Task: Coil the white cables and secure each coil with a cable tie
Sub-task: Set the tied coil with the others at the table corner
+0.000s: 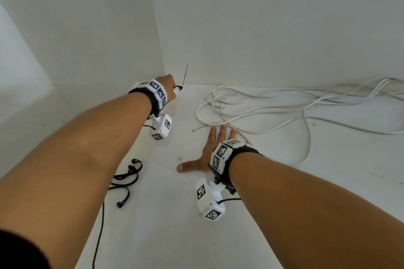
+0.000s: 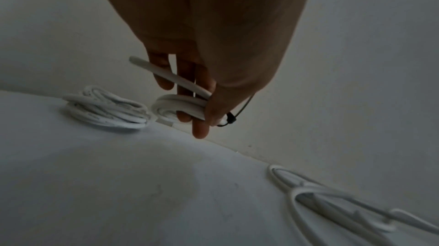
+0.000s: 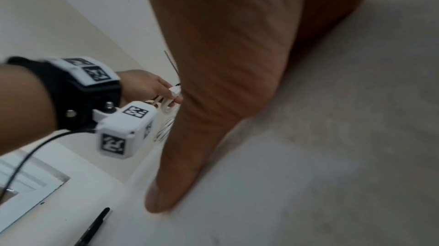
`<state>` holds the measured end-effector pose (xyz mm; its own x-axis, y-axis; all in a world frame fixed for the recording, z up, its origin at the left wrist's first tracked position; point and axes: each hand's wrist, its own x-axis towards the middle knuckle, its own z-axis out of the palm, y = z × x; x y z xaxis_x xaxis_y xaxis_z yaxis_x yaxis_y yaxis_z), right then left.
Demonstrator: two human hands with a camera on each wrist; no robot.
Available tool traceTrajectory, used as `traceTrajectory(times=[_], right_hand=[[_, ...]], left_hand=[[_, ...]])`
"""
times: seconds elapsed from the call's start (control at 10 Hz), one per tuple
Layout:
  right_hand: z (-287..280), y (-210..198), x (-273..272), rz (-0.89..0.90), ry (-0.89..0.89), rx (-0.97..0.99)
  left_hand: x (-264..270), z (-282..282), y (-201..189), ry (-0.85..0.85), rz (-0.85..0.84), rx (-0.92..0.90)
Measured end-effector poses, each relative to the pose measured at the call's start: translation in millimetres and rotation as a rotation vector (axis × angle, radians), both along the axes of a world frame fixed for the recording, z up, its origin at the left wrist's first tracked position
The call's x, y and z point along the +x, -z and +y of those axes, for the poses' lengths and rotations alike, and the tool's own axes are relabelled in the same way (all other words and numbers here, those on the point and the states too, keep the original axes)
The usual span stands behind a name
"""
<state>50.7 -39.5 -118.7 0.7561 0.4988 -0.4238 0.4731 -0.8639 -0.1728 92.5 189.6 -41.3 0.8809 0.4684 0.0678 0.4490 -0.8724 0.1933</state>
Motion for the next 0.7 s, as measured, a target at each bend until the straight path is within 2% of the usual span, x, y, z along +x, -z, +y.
traceTrajectory(times=[0.3, 0.5, 0.6, 0.7], right_hand=[[3.7, -2.8, 8.2, 0.061, -0.006, -0.024], [-1.4, -13.9, 9.0, 0.104, -0.021, -0.043], [-1.7, -14.8, 10.4, 0.113, -0.028, -0.052], [-1.4, -12.3, 10.8, 0.111, -0.036, -0.039]], left_hand=[[35.7, 9.9, 24.6, 0.010, 0.049, 0.074], [42.9, 5.1, 25.0, -0.006, 0.089, 0.076], [43.2, 4.9, 26.4, -0.001, 0.057, 0.098], [38.5, -3.6, 24.7, 0.088, -0.045, 0.084]])
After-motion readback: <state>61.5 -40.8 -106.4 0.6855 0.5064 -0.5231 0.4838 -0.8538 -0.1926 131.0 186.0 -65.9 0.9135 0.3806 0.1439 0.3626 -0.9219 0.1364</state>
